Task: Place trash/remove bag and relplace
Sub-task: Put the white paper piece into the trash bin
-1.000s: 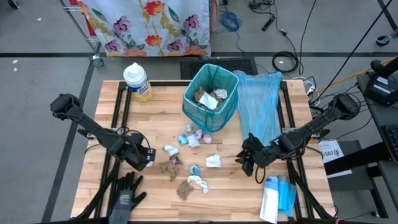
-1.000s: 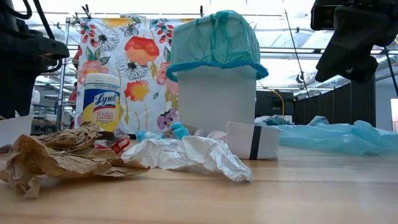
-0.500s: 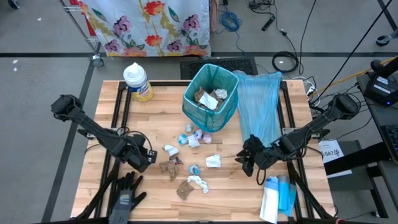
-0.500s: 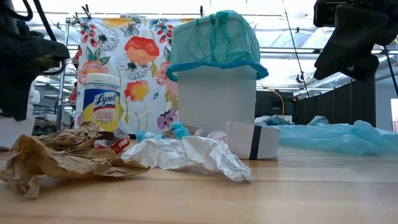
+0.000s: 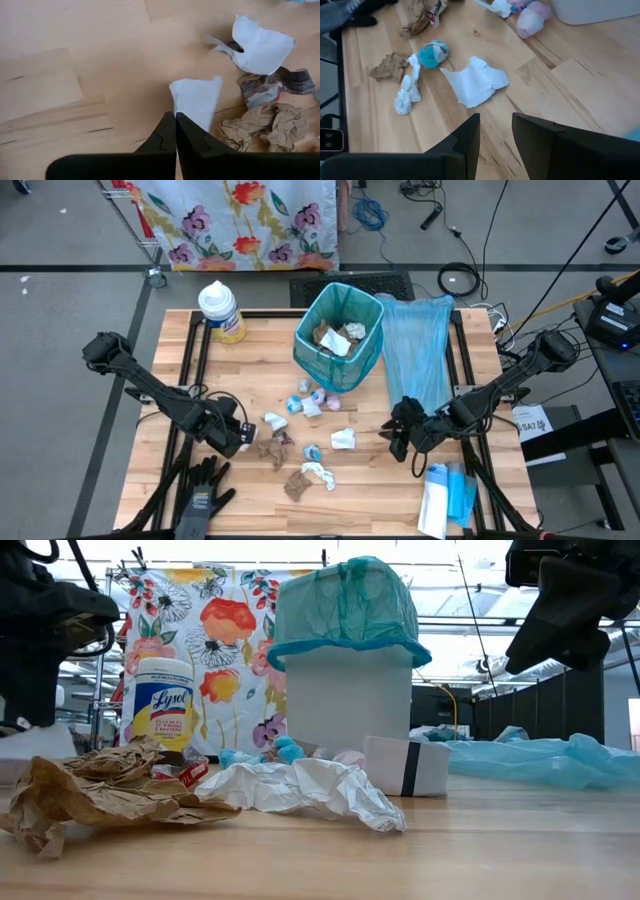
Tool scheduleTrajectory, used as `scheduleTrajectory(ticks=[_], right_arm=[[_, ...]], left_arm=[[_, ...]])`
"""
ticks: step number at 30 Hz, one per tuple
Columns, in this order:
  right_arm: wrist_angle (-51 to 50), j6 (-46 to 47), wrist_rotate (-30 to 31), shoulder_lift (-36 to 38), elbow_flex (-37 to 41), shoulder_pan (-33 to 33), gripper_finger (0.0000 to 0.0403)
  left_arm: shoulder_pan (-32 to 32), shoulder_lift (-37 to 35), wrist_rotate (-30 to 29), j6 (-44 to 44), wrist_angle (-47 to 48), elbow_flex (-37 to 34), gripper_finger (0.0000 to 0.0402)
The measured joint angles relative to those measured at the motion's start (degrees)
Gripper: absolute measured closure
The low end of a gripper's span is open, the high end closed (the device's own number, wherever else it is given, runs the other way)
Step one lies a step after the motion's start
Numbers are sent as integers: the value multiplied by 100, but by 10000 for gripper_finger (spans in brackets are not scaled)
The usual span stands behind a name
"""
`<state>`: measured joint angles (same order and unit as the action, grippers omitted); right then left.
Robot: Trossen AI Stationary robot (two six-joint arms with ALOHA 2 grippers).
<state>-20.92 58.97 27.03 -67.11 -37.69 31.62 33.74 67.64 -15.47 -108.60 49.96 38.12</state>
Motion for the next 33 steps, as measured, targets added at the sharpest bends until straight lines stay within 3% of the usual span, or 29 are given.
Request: scheduleTrajectory(ticks=[33], right_arm=[[-165,36,23,0,0,0,298]], left_arm=[[-5,0,-115,252,3,5,401]])
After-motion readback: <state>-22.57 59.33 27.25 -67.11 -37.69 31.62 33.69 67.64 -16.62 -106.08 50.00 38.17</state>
